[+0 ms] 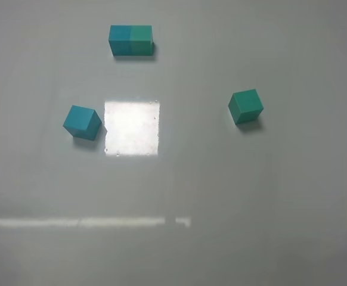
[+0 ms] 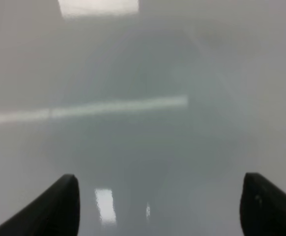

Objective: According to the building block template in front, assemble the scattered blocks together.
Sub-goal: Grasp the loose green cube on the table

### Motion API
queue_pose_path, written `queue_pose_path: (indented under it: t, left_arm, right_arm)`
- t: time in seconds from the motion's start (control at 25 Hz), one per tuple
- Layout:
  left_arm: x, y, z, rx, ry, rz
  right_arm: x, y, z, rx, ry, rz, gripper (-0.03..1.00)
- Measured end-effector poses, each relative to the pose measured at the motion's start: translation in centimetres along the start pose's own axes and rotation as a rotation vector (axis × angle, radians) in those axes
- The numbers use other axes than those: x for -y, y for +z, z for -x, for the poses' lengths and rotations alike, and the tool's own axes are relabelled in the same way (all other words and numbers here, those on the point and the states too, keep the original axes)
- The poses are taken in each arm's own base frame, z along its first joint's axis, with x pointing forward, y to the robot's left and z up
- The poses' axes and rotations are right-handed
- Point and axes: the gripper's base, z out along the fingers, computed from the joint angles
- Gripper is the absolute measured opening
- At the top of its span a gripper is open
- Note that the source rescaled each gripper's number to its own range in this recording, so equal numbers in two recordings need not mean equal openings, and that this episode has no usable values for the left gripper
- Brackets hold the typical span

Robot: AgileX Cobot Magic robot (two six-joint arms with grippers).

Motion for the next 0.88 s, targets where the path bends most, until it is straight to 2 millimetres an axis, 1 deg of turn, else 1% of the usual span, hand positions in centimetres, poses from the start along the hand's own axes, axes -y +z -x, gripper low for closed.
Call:
queue_pose_path:
  t: [0.44, 0.52, 0.68, 0.8, 0.88]
  left_arm:
    - [0.0, 0.0, 0.0, 0.000, 0.000, 0.000]
    - [0.0, 0.0, 0.0, 0.000, 0.000, 0.000]
    - [0.0, 0.0, 0.0, 0.000, 0.000, 0.000]
    - [0.0, 0.0, 0.0, 0.000, 0.000, 0.000]
    - [0.0, 0.0, 0.0, 0.000, 0.000, 0.000]
  right_arm:
    - [0.1, 0.0, 0.0, 0.002, 0.001, -0.008, 1.00]
    - [0.1, -0.2, 0.6, 0.014, -0.025, -0.007, 1.00]
    - [0.2, -0.4, 3.0, 0.010, -0.144, -0.004, 1.00]
    - [0.3, -0.1, 5.4, 0.006, -0.212, 0.022, 1.00]
    - [0.3, 0.2, 7.5, 0.021, -0.257, 0.054, 1.00]
